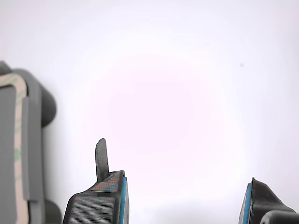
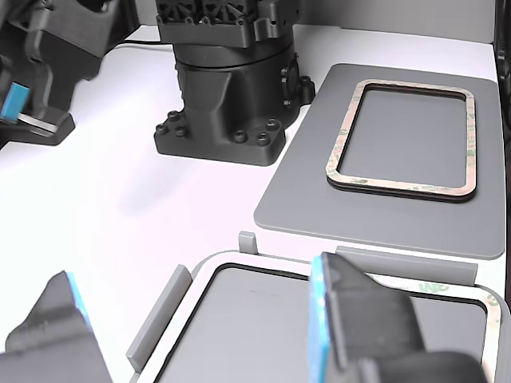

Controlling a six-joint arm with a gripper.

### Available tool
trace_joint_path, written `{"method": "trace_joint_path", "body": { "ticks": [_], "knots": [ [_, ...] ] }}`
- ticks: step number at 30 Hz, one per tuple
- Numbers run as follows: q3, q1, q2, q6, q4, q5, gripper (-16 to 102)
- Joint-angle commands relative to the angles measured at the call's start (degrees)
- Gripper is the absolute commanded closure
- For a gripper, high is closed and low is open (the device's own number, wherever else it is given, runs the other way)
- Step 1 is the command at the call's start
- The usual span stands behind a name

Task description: Move top rectangular frame to the holder.

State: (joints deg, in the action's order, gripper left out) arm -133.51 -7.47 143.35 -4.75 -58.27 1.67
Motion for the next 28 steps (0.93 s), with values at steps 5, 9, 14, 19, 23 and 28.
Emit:
{"method": "trace_joint_path", "body": {
  "ticks": [5,9,14,19,23,28],
  "knots": [
    [-11.07,-1.05,14.33,0.62,3.34,0.35,-14],
    [-17.05,-0.88,23.64,1.49,3.52,1.58,-14],
    [-17.75,-0.44,25.93,2.37,3.16,3.08,-14],
    [-17.75,-0.44,25.93,-0.35,3.08,-0.88,-14],
    [-17.75,-0.44,25.93,-0.35,3.08,-0.88,-14],
    [-17.75,-0.44,25.93,-0.35,3.08,-0.88,-14]
  ]
}}
